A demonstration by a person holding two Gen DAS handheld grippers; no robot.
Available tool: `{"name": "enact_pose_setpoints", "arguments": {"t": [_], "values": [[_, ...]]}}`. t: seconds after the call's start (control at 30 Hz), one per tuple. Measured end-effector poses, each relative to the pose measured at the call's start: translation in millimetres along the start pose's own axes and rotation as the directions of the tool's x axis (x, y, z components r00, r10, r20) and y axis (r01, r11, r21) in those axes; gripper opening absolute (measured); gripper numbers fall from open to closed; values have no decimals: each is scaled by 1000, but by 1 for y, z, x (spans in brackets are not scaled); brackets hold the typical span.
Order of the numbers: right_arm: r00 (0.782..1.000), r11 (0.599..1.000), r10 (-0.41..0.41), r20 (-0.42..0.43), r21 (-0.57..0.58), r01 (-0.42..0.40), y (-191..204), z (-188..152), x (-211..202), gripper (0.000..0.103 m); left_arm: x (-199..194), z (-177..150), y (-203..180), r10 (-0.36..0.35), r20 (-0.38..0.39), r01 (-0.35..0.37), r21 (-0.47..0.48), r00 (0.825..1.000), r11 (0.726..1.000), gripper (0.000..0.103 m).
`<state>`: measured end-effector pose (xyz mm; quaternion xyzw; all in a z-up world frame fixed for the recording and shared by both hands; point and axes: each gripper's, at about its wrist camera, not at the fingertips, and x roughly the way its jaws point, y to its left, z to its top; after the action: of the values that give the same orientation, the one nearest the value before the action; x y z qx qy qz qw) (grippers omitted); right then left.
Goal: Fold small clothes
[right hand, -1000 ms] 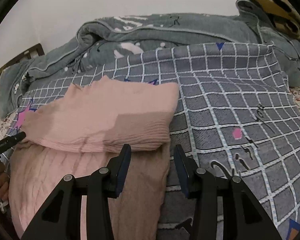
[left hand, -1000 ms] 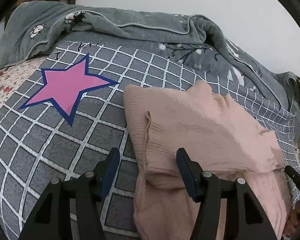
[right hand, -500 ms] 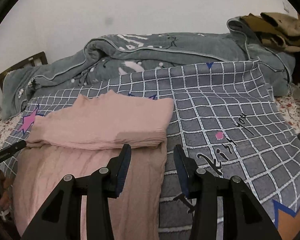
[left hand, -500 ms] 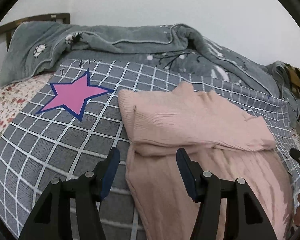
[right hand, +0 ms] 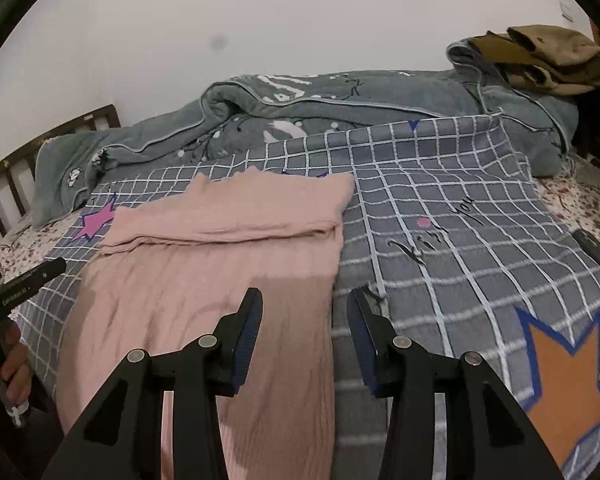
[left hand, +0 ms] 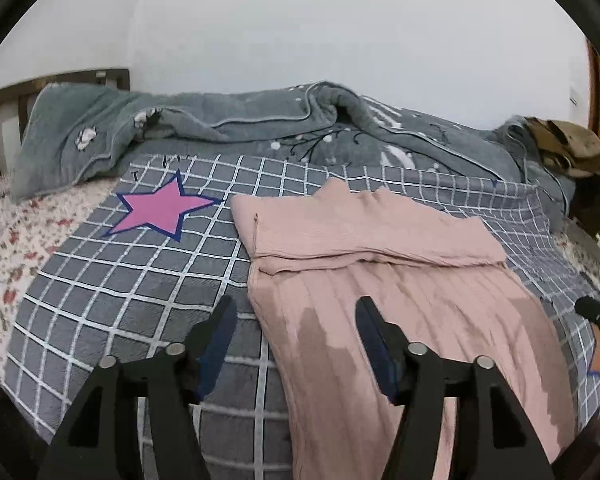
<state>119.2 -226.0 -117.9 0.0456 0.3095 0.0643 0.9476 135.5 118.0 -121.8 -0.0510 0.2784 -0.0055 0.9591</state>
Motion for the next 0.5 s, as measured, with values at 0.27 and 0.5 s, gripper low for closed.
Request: {"name": "enact_pose_setpoints", "arguments": {"t": [0.27,0.5], "values": [[1000,1000,5,-30,-24,-6,-3,-31,-44,45,-31,-38,7,-95,-69,91,-60,993,994,74],[995,999,4,-102,-48,-9,-5,-75,-47,45,-46,-84,8,-120,-143,112,-66,982,992,74]]}}
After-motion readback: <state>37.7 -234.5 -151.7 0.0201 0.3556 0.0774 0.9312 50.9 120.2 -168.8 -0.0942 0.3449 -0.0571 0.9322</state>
